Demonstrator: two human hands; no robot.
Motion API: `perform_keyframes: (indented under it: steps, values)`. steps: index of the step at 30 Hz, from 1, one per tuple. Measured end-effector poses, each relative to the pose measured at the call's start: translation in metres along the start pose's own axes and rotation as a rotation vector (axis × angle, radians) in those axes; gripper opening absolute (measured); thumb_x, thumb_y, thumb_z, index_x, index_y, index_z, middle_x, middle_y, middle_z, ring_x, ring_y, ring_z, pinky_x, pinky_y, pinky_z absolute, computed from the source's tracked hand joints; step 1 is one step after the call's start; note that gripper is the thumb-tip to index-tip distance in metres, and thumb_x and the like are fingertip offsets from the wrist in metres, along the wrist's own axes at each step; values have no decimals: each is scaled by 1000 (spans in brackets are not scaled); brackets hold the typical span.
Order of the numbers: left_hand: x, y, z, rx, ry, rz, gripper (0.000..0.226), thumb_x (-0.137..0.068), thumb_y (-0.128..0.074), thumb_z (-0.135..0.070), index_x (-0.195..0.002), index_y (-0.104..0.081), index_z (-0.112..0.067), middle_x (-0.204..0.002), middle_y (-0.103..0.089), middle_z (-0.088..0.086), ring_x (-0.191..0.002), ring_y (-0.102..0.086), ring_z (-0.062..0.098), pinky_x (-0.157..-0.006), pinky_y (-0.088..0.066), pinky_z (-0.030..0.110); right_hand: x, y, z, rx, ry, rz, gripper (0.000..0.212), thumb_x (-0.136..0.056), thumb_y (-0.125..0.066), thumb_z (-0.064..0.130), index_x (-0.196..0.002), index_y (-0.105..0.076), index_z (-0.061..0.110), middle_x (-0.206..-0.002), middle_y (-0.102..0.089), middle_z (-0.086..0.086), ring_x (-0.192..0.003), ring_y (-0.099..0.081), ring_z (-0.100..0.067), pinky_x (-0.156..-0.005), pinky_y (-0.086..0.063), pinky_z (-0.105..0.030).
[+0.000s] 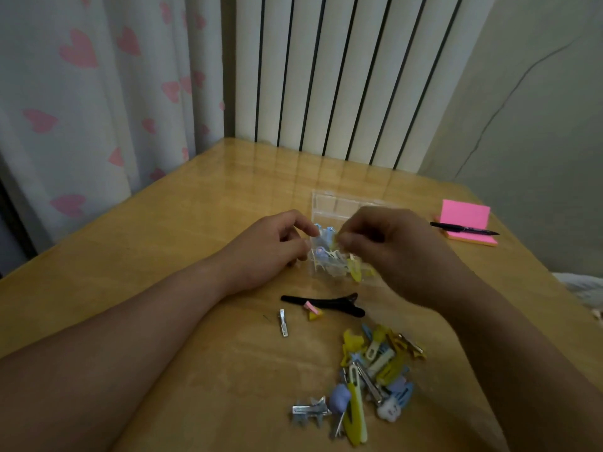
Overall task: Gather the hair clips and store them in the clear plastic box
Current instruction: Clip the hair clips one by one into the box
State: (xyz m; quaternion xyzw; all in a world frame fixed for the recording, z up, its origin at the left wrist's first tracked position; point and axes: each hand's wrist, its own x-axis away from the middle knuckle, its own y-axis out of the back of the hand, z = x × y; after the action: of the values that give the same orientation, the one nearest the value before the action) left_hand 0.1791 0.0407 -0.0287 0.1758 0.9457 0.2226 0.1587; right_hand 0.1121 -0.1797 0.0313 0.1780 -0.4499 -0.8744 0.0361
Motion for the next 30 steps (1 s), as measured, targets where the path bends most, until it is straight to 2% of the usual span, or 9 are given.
perform_keyframes:
  steps: [2, 5, 8, 12, 15, 19, 25, 27, 30]
  values:
    - [0, 0, 0, -4, 3, -1, 18, -101, -65, -16, -115, -71, -26, -81, -70, -3, -89, -71, 26, -93, -55, 46, -5, 5, -22, -20, -106, -148, 8, -98, -73, 27, -91, -72, 32, -86, -73, 11, -79, -68, -2, -70, -52, -27]
    - [0, -1, 1, -8, 0, -4, 17, -101, -66, -16, -114, -71, -25, -79, -70, -3, -89, -70, 29, -94, -55, 52, -9, 2, -44, 3, -225, -184, 11, -95, -76, 24, -90, -69, 30, -84, -74, 5, -76, -71, -14, -70, -60, -39]
    - [0, -1, 2, -2, -4, -8, 17, -101, -66, -16, -114, -71, -25, -77, -69, -4, -85, -70, 27, -93, -55, 52, -11, -5, -51, 86, -251, -136, 7, -97, -73, 25, -91, -74, 28, -84, -74, 9, -79, -69, -11, -75, -59, -38]
    - [-1, -1, 1, -4, -8, -9, 18, -101, -66, -14, -114, -71, -23, -75, -68, -6, -77, -66, 11, -90, -55, 46, -15, -11, -54, 137, -259, -64, 8, -97, -72, 27, -94, -80, 28, -88, -73, 10, -84, -68, -12, -80, -59, -38]
    - [-2, -1, 1, -2, -2, -7, 19, -100, -66, -13, -115, -71, -23, -75, -68, -6, -77, -66, 11, -89, -55, 45, -15, -11, -54, 129, -274, -37, 12, -99, -71, 29, -100, -82, 27, -94, -75, 9, -87, -67, -9, -82, -57, -35]
    - [-1, -1, 1, -1, -8, -8, 18, -100, -66, -13, -114, -71, -23, -78, -68, -3, -77, -65, 12, -88, -54, 43, -13, -10, -54, 143, -253, -67, 15, -100, -69, 30, -105, -83, 28, -100, -77, 10, -92, -68, -9, -85, -57, -36]
    - [0, 0, 1, -3, -1, -3, 19, -101, -65, -14, -116, -71, -23, -77, -69, -6, -78, -66, 11, -88, -55, 40, -8, -11, -43, 125, -125, -158, 11, -100, -68, 30, -101, -79, 32, -92, -73, 16, -88, -66, -3, -80, -58, -35]
    - [0, 0, 0, -4, -5, -5, 19, -100, -65, -12, -115, -71, -22, -76, -69, -6, -76, -65, 11, -86, -55, 39, -4, -9, -29, 58, -32, -109, 6, -98, -72, 31, -97, -78, 32, -89, -74, 15, -84, -67, -2, -76, -56, -29]
    - [0, 0, -1, -10, -6, -5, 19, -100, -65, -11, -115, -70, -22, -78, -70, -4, -76, -66, 12, -87, -55, 42, 4, -10, -2, 3, 55, 156, 4, -94, -76, 30, -92, -77, 33, -86, -74, 14, -81, -68, -2, -72, -54, -22]
